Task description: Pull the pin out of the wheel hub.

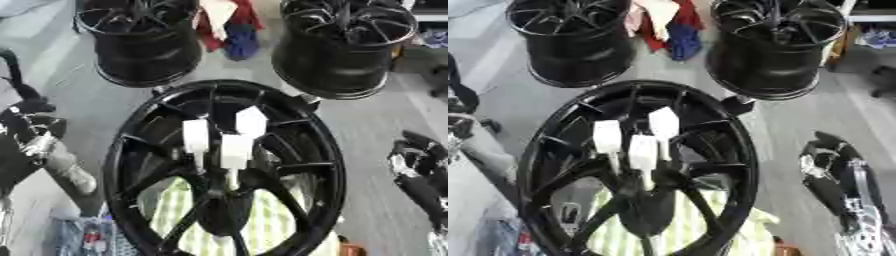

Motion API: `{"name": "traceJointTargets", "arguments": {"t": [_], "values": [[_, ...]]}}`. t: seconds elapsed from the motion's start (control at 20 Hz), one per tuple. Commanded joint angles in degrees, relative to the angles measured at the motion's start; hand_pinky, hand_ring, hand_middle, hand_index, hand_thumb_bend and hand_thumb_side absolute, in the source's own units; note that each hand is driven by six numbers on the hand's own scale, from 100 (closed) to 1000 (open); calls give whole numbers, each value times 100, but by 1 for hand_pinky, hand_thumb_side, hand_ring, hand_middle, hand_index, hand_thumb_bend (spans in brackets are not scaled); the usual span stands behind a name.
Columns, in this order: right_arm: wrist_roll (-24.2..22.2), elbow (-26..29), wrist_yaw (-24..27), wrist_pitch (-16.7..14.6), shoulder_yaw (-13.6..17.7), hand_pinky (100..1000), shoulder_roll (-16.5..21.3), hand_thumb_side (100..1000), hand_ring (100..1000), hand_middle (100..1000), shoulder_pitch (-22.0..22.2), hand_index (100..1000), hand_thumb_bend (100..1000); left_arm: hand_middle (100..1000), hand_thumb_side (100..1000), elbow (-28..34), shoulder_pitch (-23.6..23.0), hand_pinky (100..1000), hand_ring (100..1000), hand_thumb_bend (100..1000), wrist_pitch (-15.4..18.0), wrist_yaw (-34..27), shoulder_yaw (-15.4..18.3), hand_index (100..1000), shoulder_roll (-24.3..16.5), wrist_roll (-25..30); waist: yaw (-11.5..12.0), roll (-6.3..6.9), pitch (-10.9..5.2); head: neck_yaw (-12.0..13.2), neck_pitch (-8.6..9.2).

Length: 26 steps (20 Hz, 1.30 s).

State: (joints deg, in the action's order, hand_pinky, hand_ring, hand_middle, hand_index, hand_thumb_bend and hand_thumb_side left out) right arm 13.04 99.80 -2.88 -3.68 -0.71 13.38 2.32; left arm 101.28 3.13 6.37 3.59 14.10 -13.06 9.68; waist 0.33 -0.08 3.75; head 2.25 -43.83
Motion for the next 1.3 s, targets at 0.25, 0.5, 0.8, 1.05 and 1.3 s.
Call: {"name": "traceJointTargets", "arguments": {"t": [0.25, 0.5, 0.8, 1.05, 1.3], "values": [[21, 111, 17, -8, 40, 688, 61, 250, 589, 655, -35, 790, 100, 678, 401, 106, 52, 585, 658, 427, 1, 23, 19, 803, -160, 24, -8, -3, -31, -16, -29], [22, 107, 18, -11, 38, 688, 57, 251, 589, 655, -35, 790, 100, 678, 401, 124, 41, 586, 658, 427, 9, 23, 14, 803, -191, 37, -24, 4, -33, -23, -29], [5, 98, 11, -7, 28, 689, 77, 253, 590, 655, -36, 790, 100, 682, 396, 340, -2, 589, 661, 434, 89, -15, -124, 809, -747, 136, -78, 34, -36, 3, -29], [-21, 90, 5, -4, 3, 689, 124, 253, 589, 655, -47, 790, 100, 710, 434, 776, -53, 616, 679, 458, 381, -233, -495, 833, -2134, 424, -169, 91, -41, 26, -29], [-61, 87, 4, -3, -40, 689, 178, 253, 589, 655, -60, 790, 100, 726, 415, 839, 381, 653, 686, 459, 762, -393, -1130, 849, -3728, 1067, -250, 136, -57, 74, -29]]}}
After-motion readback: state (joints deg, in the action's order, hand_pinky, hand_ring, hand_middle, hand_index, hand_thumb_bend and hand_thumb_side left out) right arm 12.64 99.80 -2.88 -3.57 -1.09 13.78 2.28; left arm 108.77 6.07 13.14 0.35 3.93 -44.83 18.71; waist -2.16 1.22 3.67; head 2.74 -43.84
